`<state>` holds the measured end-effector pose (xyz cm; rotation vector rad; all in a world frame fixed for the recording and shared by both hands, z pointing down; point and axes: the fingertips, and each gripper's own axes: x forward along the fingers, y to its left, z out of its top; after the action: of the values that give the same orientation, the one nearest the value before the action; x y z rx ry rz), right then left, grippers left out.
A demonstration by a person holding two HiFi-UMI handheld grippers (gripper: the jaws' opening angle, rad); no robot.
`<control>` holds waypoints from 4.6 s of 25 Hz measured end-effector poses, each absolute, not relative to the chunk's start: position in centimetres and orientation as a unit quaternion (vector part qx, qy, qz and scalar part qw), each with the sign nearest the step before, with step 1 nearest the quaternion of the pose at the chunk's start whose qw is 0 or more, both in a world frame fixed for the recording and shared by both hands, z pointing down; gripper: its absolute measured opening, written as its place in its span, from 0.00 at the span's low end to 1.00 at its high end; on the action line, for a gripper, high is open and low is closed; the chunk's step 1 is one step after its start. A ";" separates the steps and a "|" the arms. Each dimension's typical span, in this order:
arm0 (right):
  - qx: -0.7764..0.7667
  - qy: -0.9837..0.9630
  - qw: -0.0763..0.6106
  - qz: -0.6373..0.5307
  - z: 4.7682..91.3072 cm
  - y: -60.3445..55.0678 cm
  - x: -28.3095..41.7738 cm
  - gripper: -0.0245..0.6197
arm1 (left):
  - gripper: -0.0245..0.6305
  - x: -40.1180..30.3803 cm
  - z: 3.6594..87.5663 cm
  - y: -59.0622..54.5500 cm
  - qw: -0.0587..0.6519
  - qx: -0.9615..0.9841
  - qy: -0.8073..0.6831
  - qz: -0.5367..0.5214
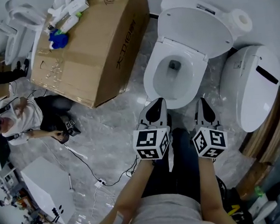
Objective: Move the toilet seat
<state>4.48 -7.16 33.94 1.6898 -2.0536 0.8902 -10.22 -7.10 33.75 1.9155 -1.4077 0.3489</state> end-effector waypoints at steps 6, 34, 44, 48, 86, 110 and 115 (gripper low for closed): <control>0.594 -0.708 0.187 0.331 37.2 -6.9 5.2 0.06 | 0.06 -9.9 37.0 -7.0 0.412 0.722 -0.541 0.129; 0.525 -0.670 0.206 0.483 59.1 -1.5 8.6 0.17 | 0.12 -5.9 60.0 1.8 0.661 0.485 -0.571 0.043; 0.519 -0.654 0.199 0.513 64.5 -0.1 9.4 0.19 | 0.24 -4.1 65.2 2.8 0.675 0.481 -0.558 0.033; 0.519 -0.644 0.191 0.529 66.3 1.1 9.1 0.20 | 0.25 -4.3 66.8 3.9 0.679 0.473 -0.559 0.039; 0.497 -0.592 0.132 0.620 73.1 3.1 6.5 0.38 | 0.40 -3.5 72.8 4.1 0.702 0.468 -0.537 0.012; 0.496 -0.592 0.140 0.620 71.7 2.7 6.0 0.36 | 0.31 -3.8 71.7 4.7 0.696 0.461 -0.550 0.012; 0.498 -0.593 0.133 0.619 70.6 2.6 5.9 0.36 | 0.29 -3.9 70.4 4.7 0.696 0.464 -0.548 0.000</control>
<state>5.92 2.65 70.59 1.4437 -1.7215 1.7947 -3.87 4.74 70.36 1.0344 -1.2231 0.0011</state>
